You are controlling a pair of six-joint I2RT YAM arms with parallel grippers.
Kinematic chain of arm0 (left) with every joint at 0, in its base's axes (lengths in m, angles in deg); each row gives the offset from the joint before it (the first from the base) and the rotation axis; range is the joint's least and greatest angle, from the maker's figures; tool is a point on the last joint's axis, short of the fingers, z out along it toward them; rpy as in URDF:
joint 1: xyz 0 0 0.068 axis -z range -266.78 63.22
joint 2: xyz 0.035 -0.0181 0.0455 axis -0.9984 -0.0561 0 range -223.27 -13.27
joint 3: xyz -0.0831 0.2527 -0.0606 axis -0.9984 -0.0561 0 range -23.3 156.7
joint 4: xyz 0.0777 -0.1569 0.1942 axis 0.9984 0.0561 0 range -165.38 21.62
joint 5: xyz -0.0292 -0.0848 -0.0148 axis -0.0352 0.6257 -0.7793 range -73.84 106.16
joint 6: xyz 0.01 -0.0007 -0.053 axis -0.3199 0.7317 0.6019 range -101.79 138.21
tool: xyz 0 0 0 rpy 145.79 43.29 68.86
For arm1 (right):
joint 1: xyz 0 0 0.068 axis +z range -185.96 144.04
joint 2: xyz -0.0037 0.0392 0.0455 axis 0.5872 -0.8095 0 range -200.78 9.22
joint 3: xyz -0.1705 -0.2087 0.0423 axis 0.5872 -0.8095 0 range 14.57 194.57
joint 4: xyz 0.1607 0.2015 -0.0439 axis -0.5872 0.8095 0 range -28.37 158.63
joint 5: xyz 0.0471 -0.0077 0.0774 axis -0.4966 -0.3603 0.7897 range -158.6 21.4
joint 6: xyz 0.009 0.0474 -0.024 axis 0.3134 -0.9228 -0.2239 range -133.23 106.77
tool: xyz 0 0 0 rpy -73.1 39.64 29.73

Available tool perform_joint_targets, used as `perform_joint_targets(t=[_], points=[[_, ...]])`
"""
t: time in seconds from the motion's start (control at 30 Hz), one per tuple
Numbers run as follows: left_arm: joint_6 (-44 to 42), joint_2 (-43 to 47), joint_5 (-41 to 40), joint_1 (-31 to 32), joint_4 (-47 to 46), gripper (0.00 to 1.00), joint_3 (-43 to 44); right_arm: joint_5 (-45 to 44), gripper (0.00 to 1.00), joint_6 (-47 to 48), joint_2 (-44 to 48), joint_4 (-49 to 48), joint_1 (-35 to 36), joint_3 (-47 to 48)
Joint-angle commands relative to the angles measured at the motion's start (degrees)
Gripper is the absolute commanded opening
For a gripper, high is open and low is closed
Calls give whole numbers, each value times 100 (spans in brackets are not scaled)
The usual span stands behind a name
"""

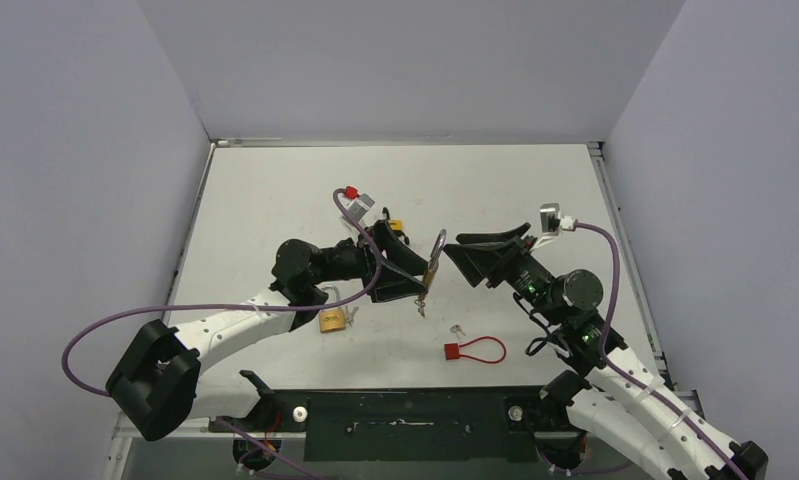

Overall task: Unlock with the key
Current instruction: Unlock the lock.

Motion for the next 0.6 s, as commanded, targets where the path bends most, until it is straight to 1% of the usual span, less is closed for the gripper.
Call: perform_joint_targets(t=[0.0, 0.13, 0.3, 0.5, 0.57], points=[[-17, 227, -330, -47, -608, 0, 399, 255, 64, 341, 293, -628, -15, -220], [52, 207, -158, -45, -614, 0, 443, 503, 66, 302, 185, -885, -15, -214], [347, 98, 142, -34, -1011, 0, 463, 717, 66, 253, -267, -1188, -14, 19], [345, 76, 185, -31, -969, 0, 449, 886, 61, 126, -706, -1417, -14, 257], [263, 81, 158, -36, -857, 0, 452, 892, 56, 78, -756, -1454, -15, 276]])
